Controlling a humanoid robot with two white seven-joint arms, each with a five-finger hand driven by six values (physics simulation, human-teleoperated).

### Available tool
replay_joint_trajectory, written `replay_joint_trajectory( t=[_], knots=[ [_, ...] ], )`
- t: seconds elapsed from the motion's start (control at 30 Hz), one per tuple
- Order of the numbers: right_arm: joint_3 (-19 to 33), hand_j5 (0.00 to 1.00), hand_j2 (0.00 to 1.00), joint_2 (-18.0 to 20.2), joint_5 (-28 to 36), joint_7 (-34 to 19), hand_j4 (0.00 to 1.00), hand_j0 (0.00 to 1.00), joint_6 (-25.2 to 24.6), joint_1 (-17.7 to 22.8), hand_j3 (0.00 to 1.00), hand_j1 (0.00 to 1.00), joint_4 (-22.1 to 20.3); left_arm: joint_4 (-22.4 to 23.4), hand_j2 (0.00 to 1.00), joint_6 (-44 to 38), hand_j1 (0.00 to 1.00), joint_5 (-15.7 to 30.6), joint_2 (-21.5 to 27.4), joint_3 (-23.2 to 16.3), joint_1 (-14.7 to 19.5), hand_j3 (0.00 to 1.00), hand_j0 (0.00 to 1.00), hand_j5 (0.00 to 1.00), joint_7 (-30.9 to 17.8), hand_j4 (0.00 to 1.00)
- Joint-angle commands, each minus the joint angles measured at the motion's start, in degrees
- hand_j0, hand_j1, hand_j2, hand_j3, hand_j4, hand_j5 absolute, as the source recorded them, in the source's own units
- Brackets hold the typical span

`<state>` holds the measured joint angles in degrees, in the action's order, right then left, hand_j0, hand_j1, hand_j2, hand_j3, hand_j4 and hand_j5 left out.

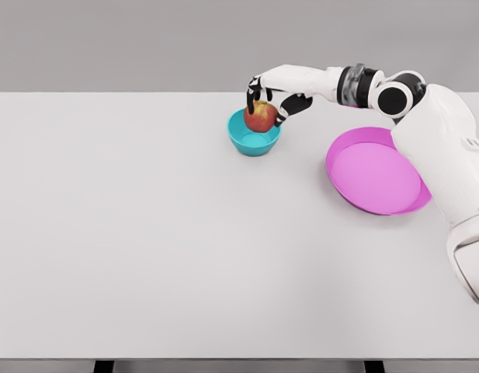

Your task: Put the apple from the pink plate into the blue bowl with your right arm

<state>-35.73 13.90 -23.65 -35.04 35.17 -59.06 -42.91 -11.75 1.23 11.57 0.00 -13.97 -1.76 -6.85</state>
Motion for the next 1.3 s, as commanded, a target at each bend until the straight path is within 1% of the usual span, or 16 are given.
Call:
replay_joint_trajectory(
  t=[0.0,0.07,0.3,0.33,0.37,0.4,0.77,0.83,0.9,1.0,1.1,1.2,1.27],
  knots=[
    [0.14,0.42,0.42,-0.10,0.27,0.04,0.42,0.42,-0.17,0.00,0.42,0.42,0.38,-0.03,1.00,0.00,1.00,0.03,0.00,0.00,0.00,1.00,1.00,1.00,-0.01,1.00],
    [0.14,0.42,0.42,-0.63,0.27,0.04,0.42,0.42,-0.17,0.00,0.42,0.42,0.38,-0.03,1.00,0.00,1.00,0.03,0.00,0.00,0.00,1.00,1.00,1.00,-0.01,1.00],
    [0.14,0.42,0.42,-0.63,0.27,0.04,0.42,0.42,-0.17,-0.09,0.42,0.42,0.38,0.06,1.00,0.00,1.00,0.03,0.00,0.00,0.00,1.00,1.00,1.00,-0.01,1.00],
    [0.14,0.45,0.45,-0.63,0.27,0.04,0.45,0.45,-0.17,-0.09,0.45,0.45,0.46,-0.03,1.00,0.00,1.00,0.03,0.00,0.00,0.00,1.00,1.00,1.00,-0.10,1.00],
    [0.14,0.78,0.78,-0.63,0.27,0.04,0.78,0.78,-0.17,-0.09,0.78,0.78,0.99,-0.03,1.00,0.00,1.00,0.03,0.00,0.00,0.00,1.00,1.00,1.00,-0.01,1.00],
    [0.23,1.00,1.00,-0.63,0.36,0.04,1.00,1.00,-0.17,-0.09,1.00,1.00,1.43,-0.03,1.00,0.00,1.00,0.03,0.00,0.00,0.00,1.00,1.00,1.00,-0.01,1.00],
    [0.14,1.00,1.00,-0.72,0.36,0.04,1.00,1.00,-0.17,-0.35,1.00,1.00,1.34,-0.03,1.00,0.00,1.00,0.03,0.00,0.00,-0.09,1.00,1.00,1.00,-0.01,1.00],
    [0.14,1.00,1.00,-0.54,0.36,0.04,1.00,1.00,-0.17,-0.61,1.00,1.00,1.08,-0.03,1.00,0.00,1.00,0.03,0.00,0.00,0.00,1.00,1.00,1.00,-0.01,1.00],
    [0.31,1.00,1.00,0.60,0.62,0.04,1.00,1.00,-0.17,-0.97,1.00,1.00,0.11,-0.03,1.00,0.00,1.00,0.03,0.00,0.00,0.00,1.00,1.00,1.00,-0.10,1.00],
    [5.58,1.00,1.00,4.90,0.97,0.04,1.00,1.00,-0.17,-0.62,1.00,1.00,-1.91,-0.03,1.00,0.00,1.00,0.03,0.00,0.00,0.00,1.00,1.00,1.00,-0.01,1.00],
    [7.96,1.00,1.00,8.51,1.06,0.04,1.00,1.00,-0.17,-0.26,1.00,1.00,-2.26,-0.03,1.00,0.00,1.00,0.03,0.00,0.00,0.00,1.00,1.00,1.00,-0.01,1.00],
    [9.45,1.00,1.00,9.83,1.24,0.04,1.00,1.00,-0.17,0.53,1.00,1.00,-2.26,-0.03,1.00,0.00,1.00,0.03,0.00,0.00,0.00,1.00,1.00,1.00,-0.01,1.00],
    [12.96,1.00,1.00,9.74,1.24,0.04,1.00,1.00,-0.17,3.07,1.00,1.00,-3.05,-0.03,1.00,0.00,1.00,0.03,0.00,0.00,0.00,1.00,1.00,1.00,-0.01,1.00]
  ],
)
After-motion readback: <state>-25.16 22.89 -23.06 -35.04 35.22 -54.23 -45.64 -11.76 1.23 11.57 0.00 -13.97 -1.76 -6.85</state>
